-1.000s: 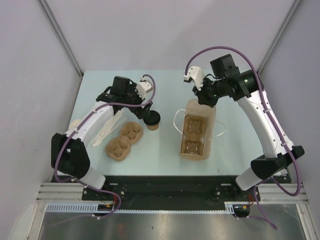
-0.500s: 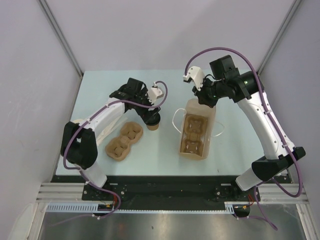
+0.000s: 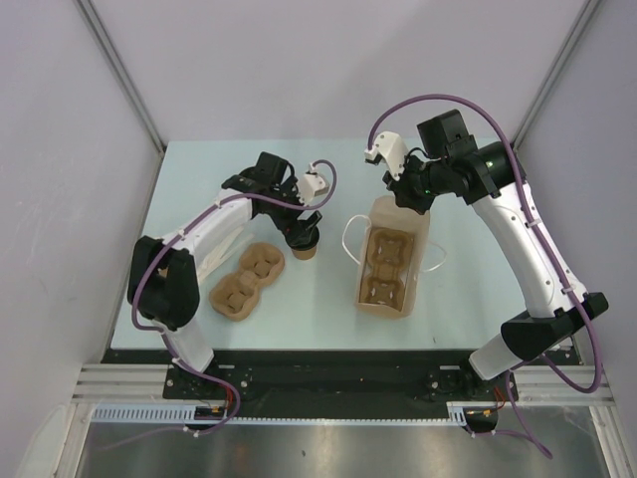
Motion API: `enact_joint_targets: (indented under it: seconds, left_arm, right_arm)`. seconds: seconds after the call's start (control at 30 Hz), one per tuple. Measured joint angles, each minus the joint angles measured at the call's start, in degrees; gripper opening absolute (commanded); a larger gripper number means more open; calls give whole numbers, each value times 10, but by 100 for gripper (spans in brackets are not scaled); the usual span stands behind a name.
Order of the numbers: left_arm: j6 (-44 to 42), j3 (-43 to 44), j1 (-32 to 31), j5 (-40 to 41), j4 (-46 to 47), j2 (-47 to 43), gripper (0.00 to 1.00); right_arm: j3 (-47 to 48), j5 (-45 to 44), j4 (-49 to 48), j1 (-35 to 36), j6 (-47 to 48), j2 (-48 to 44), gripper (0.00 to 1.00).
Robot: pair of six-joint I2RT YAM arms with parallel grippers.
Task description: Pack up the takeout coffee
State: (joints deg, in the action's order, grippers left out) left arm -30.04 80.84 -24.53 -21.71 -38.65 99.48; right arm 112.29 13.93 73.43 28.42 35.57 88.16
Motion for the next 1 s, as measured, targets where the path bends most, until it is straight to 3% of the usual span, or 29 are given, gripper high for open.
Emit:
enact_joint_targets:
  seconds: [0.77, 1.0]
  left_arm:
    - [-7, 14, -1, 4, -1, 35, 99]
    - [-10, 14, -1, 2, -1, 37, 89]
  right_arm:
    - [0, 0, 0, 0, 0, 0, 0]
    - [0, 0, 0, 0, 0, 0, 0]
